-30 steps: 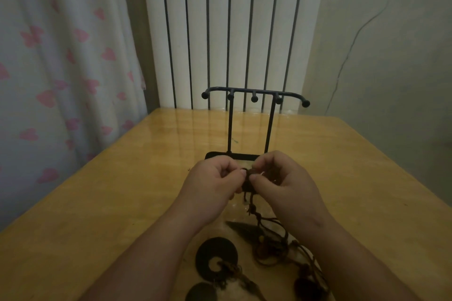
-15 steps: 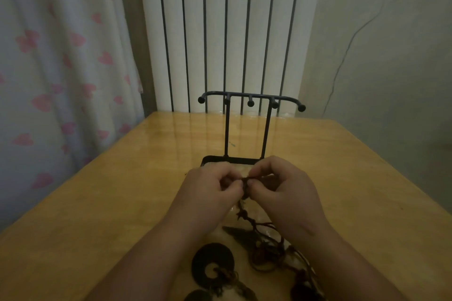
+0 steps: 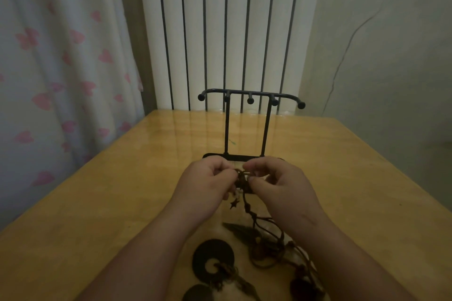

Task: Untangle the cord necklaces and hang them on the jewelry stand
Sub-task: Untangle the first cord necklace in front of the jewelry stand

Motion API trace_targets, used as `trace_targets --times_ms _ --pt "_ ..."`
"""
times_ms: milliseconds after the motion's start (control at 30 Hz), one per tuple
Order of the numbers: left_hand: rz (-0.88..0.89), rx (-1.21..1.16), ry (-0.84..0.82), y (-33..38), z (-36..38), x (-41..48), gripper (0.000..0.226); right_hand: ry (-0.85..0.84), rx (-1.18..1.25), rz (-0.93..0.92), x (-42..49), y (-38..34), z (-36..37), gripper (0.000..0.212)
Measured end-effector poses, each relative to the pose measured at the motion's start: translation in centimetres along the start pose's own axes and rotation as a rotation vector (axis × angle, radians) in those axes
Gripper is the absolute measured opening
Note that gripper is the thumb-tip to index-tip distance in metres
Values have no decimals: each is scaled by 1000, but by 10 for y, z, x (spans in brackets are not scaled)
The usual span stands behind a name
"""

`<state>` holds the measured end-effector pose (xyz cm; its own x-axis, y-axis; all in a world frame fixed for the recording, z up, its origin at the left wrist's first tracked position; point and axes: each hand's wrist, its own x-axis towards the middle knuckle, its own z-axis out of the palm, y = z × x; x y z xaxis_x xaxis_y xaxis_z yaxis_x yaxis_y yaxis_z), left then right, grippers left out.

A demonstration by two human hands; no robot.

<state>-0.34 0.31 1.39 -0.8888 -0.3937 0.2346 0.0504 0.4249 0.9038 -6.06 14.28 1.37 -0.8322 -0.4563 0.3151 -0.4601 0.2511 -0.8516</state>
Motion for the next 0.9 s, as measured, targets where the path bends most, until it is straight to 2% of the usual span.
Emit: trace_targets --times_ms 100,267,500,667,800,900 --pt "-8 -18 -19 1 1 -2 17 32 -99 -32 -1 1 1 18" --pt "-18 -12 -58 -1 0 -2 14 74 -31 -10 0 3 1 13" --pt "-31 25 -61 -2 2 -1 16 107 389 123 -3 -6 -3 10" --pt "-30 -3 -78 -2 2 -1 17 70 562 216 -1 -8 -4 18" --pt "-68 -54 -84 -2 5 -2 15 46 456 226 0 -8 -3 23" --pt "-116 -200 -109 -1 4 -2 13 27 427 219 -1 -6 -2 22"
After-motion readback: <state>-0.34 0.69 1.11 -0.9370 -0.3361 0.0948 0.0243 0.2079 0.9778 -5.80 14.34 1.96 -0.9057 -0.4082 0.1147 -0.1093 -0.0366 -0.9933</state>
